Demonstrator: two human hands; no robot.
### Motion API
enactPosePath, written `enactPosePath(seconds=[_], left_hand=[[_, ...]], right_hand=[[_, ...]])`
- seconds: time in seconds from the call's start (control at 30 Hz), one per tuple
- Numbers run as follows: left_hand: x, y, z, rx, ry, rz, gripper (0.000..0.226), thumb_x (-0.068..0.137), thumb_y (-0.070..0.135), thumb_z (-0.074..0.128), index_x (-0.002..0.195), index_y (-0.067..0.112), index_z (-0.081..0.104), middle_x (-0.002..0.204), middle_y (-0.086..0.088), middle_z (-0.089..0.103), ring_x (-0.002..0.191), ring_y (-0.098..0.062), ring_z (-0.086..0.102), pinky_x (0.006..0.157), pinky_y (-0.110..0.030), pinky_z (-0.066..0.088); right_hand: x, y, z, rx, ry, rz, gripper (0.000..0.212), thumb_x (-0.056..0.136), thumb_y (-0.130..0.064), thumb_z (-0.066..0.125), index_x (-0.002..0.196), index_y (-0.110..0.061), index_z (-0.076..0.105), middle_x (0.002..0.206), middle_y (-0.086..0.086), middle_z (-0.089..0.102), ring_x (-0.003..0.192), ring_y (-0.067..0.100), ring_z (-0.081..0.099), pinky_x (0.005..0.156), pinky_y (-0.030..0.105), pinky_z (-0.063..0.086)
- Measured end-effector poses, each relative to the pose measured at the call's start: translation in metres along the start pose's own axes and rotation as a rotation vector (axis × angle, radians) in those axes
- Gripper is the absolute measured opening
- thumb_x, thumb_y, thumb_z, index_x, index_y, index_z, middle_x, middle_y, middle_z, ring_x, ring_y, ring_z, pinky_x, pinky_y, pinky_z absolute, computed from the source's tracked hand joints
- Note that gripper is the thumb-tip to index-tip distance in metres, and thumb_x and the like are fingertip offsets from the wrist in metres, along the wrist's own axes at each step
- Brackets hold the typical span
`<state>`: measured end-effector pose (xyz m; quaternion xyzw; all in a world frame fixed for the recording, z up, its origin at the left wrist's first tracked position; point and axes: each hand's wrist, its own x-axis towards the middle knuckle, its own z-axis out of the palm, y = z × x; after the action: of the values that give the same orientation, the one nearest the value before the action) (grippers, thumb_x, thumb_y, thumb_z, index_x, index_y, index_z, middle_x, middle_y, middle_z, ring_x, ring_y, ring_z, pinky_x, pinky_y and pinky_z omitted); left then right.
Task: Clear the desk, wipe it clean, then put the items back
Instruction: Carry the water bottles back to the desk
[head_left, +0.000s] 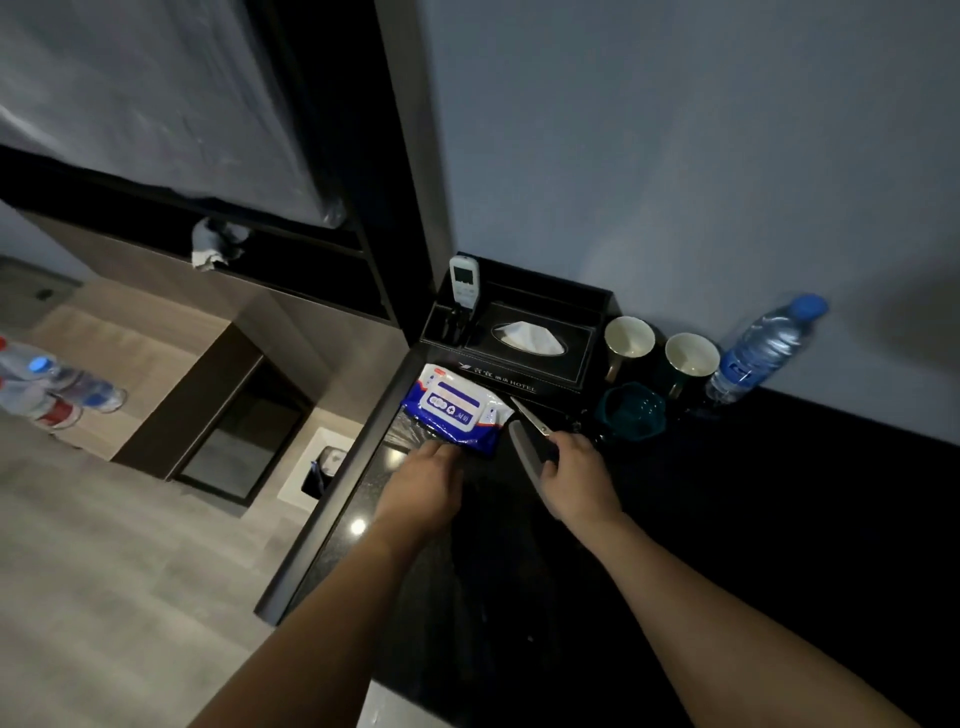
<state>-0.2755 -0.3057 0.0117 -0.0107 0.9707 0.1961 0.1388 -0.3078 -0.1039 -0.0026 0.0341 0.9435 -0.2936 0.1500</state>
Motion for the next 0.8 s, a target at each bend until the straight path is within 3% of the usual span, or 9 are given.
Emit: enactPosePath(seconds=[0.2,0.4,0.47,0.6,0.8], left_hand=[[-0.058,0.002,-0.015,0.006,0.283,-0.15,0.046,0.097,0.031,0.049,0.141,0.02,0.044,0.142,-0.001,0.046,0.125,-0.02,0.047,0.102,-0.037,0.045],[-0.149,-0.031,-0.038,0.106,0.47,-0.203,0.04,0.095,0.023,0.052,0.134,0.012,0.051,0.133,-0.007,0.053,0.118,-0.026,0.051,0.099,-0.037,0.044],[-0.18,-0.055,-0.05,0.106,0.533,-0.296,0.04,0.097,0.026,0.051,0.134,0.012,0.05,0.135,-0.007,0.051,0.119,-0.026,0.05,0.1,-0.037,0.044],[-0.248,-0.107,-0.069,0.064,0.7,-0.497,0.043,0.099,0.027,0.048,0.139,0.014,0.046,0.141,-0.005,0.046,0.125,-0.022,0.047,0.104,-0.033,0.042],[-0.342,-0.214,-0.076,0.011,0.873,-0.762,0.035,0.095,0.019,0.052,0.128,0.008,0.055,0.131,-0.008,0.054,0.112,-0.027,0.056,0.095,-0.036,0.047]], right_hand=[[-0.042,-0.023,-0.016,-0.095,-0.01,-0.317,0.047,0.092,-0.015,0.056,0.138,-0.011,0.046,0.141,0.006,0.045,0.132,0.022,0.04,0.11,0.033,0.035],[-0.089,-0.095,0.008,-0.135,-0.119,-0.606,0.047,0.093,-0.02,0.054,0.138,-0.013,0.045,0.142,0.005,0.043,0.134,0.023,0.038,0.112,0.035,0.033],[-0.107,-0.127,0.021,-0.145,-0.173,-0.709,0.048,0.093,-0.021,0.053,0.14,-0.014,0.043,0.143,0.004,0.042,0.136,0.023,0.036,0.113,0.039,0.032],[-0.144,-0.199,0.057,-0.187,-0.25,-0.891,0.046,0.095,-0.02,0.049,0.139,-0.015,0.043,0.144,0.003,0.04,0.132,0.02,0.036,0.109,0.032,0.031],[-0.208,-0.307,0.151,-0.224,-0.382,-1.116,0.047,0.095,-0.017,0.046,0.141,-0.013,0.041,0.143,0.003,0.042,0.132,0.019,0.037,0.112,0.031,0.03]])
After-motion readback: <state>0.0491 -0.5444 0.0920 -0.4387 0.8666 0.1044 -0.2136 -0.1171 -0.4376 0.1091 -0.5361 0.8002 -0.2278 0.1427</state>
